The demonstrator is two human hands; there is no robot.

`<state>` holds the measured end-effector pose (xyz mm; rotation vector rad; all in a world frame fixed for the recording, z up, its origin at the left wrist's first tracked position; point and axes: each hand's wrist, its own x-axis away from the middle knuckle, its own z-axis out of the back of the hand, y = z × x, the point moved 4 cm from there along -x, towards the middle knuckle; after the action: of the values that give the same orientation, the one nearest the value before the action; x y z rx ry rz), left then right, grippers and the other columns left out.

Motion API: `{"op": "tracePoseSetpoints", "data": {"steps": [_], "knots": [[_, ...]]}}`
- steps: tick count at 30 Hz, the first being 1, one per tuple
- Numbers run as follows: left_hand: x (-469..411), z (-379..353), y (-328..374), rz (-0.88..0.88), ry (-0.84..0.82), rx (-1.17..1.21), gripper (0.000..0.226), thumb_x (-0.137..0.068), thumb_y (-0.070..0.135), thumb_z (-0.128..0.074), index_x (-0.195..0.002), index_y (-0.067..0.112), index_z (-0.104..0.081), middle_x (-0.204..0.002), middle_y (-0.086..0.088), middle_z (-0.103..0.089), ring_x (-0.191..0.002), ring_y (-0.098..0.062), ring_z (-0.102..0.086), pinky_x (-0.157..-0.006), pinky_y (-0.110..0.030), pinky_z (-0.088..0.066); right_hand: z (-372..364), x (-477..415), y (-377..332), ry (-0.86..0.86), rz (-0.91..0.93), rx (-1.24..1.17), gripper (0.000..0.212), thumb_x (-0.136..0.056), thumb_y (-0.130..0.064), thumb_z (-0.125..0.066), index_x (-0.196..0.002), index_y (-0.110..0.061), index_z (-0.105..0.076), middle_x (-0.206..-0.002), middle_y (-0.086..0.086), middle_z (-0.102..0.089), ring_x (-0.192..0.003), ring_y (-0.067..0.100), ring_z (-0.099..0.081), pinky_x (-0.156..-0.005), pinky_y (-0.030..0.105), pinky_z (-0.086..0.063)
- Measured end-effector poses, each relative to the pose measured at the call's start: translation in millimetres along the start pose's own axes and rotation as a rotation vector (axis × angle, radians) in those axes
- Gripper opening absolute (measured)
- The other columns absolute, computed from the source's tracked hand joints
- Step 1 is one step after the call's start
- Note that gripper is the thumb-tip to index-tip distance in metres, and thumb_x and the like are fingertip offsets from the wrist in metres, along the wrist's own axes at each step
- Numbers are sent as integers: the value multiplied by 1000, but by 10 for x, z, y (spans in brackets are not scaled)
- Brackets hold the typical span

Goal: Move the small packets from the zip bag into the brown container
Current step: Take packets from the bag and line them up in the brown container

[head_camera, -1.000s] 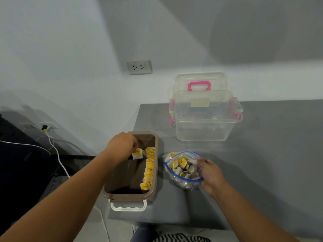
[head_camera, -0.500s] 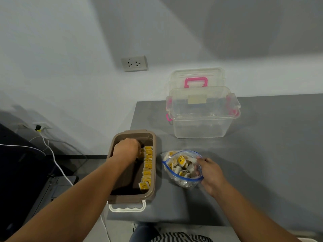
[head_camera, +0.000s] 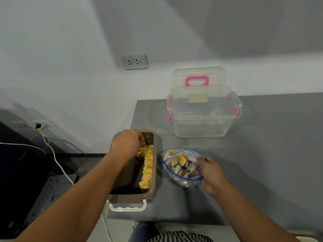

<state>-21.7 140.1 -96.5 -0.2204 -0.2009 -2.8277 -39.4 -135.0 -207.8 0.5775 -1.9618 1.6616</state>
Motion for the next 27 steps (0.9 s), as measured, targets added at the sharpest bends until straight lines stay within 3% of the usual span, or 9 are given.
{"op": "tracePoseSetpoints", "data": {"steps": [4, 7, 10, 14, 17, 19, 22, 24, 27], "knots": [[388, 256, 373, -160, 142, 294, 6, -93, 32, -67, -93, 29, -73, -83, 11, -70, -77, -4, -65, -70, -17, -47, 3, -18, 16, -5, 24, 16, 24, -103, -22, -56, -99, 0, -64, -94, 23, -65, -84, 31, -65, -79, 45, -59], [595, 220, 747, -327, 88, 405, 8, -93, 26, -68, -98, 27, -74, -86, 15, -68, -79, 2, -62, -79, -16, -49, -1, 8, 2, -15, 26, 17, 26, -103, -22, -56, -101, 1, -68, -96, 18, -75, -90, 33, -73, -81, 45, -61], [640, -23, 1041, -442, 16, 305, 16, -97, 26, -62, -108, 24, -73, -98, 7, -72, -87, -6, -65, -85, -23, -53, -4, 32, -15, -21, 40, 50, 28, -104, -23, -54, -101, 0, -69, -96, 20, -76, -91, 34, -74, -86, 50, -61], [643, -402, 1307, -586, -44, -100, 24, -99, 20, -56, -118, 26, -68, -112, 1, -71, -98, -20, -66, -88, -34, -54, 11, 59, -49, -8, 48, 85, 27, -105, -23, -52, -100, -1, -68, -93, 18, -76, -91, 34, -74, -88, 50, -60], [608, -557, 1355, -589, -65, -319, 29, -95, 13, -58, -122, 21, -63, -114, -5, -68, -101, -24, -66, -87, -34, -54, 37, 41, -59, 9, 56, 94, 28, -103, -23, -55, -99, 1, -68, -95, 22, -75, -93, 36, -73, -89, 50, -60], [545, -592, 1336, -571, -43, -361, 30, -93, 8, -59, -122, 18, -60, -114, -6, -67, -102, -25, -66, -86, -35, -55, 64, 34, -68, 10, 72, 124, 30, -102, -25, -58, -96, 2, -68, -92, 22, -75, -85, 31, -73, -81, 45, -61], [433, -636, 1311, -527, -58, -351, 28, -90, 5, -61, -115, 17, -59, -114, -6, -66, -102, -25, -66, -83, -34, -54, 96, 40, -76, -10, 116, 204, 27, -100, -25, -61, -85, -4, -68, -74, 8, -71, -69, 18, -69, -64, 31, -53], [389, -661, 1322, -506, -65, -336, 25, -91, 8, -60, -114, 17, -60, -112, -7, -67, -100, -25, -67, -79, -34, -54, 117, 47, -92, -5, 158, 278, 27, -100, -26, -61, -78, -10, -65, -70, 2, -69, -66, 14, -66, -60, 24, -49], [357, -723, 1326, -475, -106, -294, 31, -89, 13, -64, -120, 16, -60, -111, -8, -68, -97, -26, -68, -78, -35, -55, 140, 18, -115, -16, 192, 366, 24, -100, -26, -61, -84, -10, -66, -77, 5, -71, -71, 16, -66, -62, 25, -49]]}}
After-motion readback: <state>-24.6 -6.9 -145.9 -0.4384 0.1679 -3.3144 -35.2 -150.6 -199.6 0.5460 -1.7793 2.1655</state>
